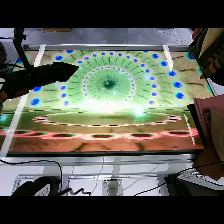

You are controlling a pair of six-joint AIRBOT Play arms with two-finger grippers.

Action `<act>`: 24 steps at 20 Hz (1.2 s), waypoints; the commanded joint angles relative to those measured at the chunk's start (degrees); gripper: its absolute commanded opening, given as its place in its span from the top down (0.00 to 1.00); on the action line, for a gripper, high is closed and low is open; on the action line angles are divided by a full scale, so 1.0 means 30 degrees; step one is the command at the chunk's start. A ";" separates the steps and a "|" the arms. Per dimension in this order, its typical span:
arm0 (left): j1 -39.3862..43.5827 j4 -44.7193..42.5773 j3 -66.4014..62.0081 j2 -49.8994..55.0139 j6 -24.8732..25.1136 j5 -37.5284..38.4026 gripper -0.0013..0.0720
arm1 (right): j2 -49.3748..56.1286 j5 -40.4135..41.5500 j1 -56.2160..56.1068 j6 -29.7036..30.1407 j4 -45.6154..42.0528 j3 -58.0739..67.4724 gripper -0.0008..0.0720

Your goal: Fold the clothes and pants, and hang the long-sleeved shirts on hangers.

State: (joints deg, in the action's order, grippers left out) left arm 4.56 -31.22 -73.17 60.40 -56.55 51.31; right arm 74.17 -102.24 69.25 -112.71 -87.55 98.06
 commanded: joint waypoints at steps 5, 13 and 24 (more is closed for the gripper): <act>-0.0131 -0.7351 -0.0007 -0.0474 -0.1435 -0.0007 0.96 | 0.0131 0.3453 -0.0175 0.3738 0.8765 -0.0007 0.92; -0.2149 -1.7085 0.0000 -0.2980 -0.6878 0.0131 0.96 | 0.0160 0.2863 -1.2808 0.5865 1.0156 -0.0007 0.94; -0.2149 -1.7085 0.0000 -0.3053 -0.6878 0.0131 0.96 | 0.0175 0.5377 -2.6352 0.4080 -0.3869 -0.0015 0.94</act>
State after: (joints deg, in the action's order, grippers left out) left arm -1.83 -82.13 -73.17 51.31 -77.03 51.72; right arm 74.65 -88.27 -6.02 -96.84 -92.42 98.02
